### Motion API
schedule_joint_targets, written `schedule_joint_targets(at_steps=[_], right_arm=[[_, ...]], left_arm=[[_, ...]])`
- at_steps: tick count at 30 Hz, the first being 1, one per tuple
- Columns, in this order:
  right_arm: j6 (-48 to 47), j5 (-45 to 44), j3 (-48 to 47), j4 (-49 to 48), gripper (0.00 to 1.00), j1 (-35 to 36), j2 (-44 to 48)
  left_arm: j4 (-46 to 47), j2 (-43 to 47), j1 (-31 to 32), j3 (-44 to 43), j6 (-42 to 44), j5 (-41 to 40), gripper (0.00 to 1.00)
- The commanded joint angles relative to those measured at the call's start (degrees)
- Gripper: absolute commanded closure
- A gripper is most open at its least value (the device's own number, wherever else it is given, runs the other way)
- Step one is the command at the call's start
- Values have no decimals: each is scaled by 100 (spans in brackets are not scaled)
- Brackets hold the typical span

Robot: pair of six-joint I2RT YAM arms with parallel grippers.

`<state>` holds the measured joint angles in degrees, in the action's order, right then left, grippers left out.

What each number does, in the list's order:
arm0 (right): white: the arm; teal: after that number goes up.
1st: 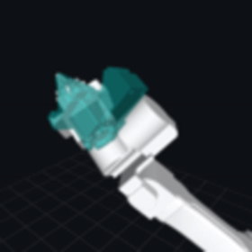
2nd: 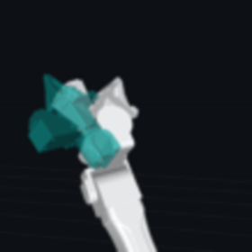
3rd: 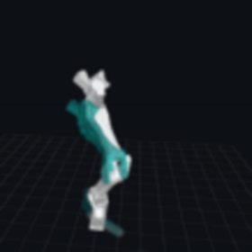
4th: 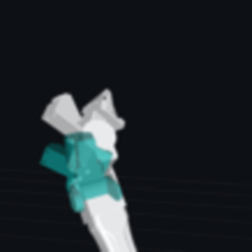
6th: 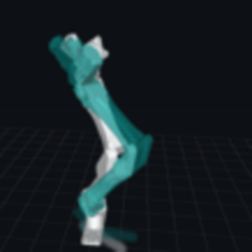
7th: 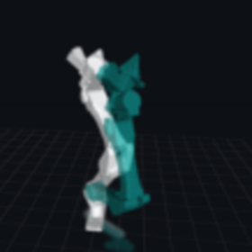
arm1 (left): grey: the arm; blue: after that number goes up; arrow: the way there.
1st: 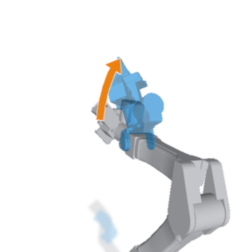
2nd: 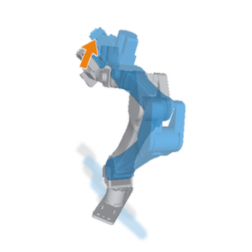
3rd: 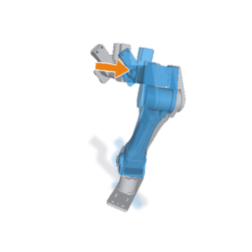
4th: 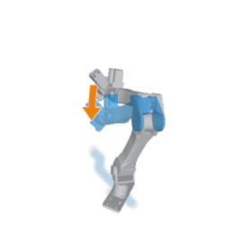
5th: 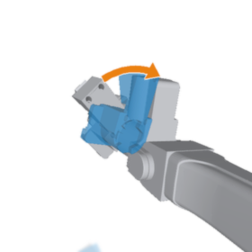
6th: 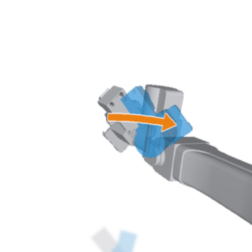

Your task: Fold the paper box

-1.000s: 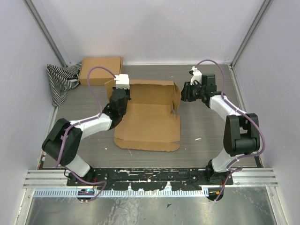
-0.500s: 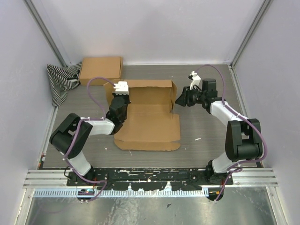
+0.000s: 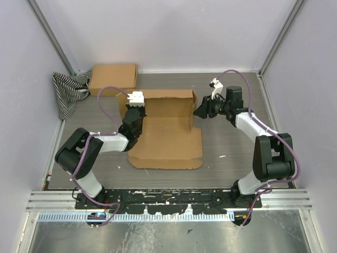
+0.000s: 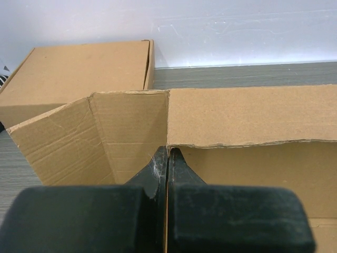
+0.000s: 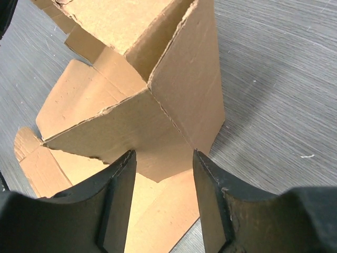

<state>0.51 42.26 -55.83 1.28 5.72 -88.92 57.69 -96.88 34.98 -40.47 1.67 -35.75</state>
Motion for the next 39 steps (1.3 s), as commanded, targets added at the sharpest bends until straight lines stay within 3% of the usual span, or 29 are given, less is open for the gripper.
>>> schedule_joint_targets(at_steps=[1,12,24,33,39], right_arm=[[-156,-237,-226,-339,47,187,17],[-356,-988,-701,-574,50,673,-443],[-264,-1663,-428,-1348,53,958,-702],[-41,-1746,-81,-2212,46,963,-738],[54,-1881,-179,-2281,69,1020,-983]], left_arm=[[-264,157,-11,-119,-79,3,100],[-539,253,-9,-220,-123,121,100],[-1205,404,-9,-514,-130,154,100],[-1305,433,0,-547,-181,206,100],[-1445,455,7,-642,-219,314,100]])
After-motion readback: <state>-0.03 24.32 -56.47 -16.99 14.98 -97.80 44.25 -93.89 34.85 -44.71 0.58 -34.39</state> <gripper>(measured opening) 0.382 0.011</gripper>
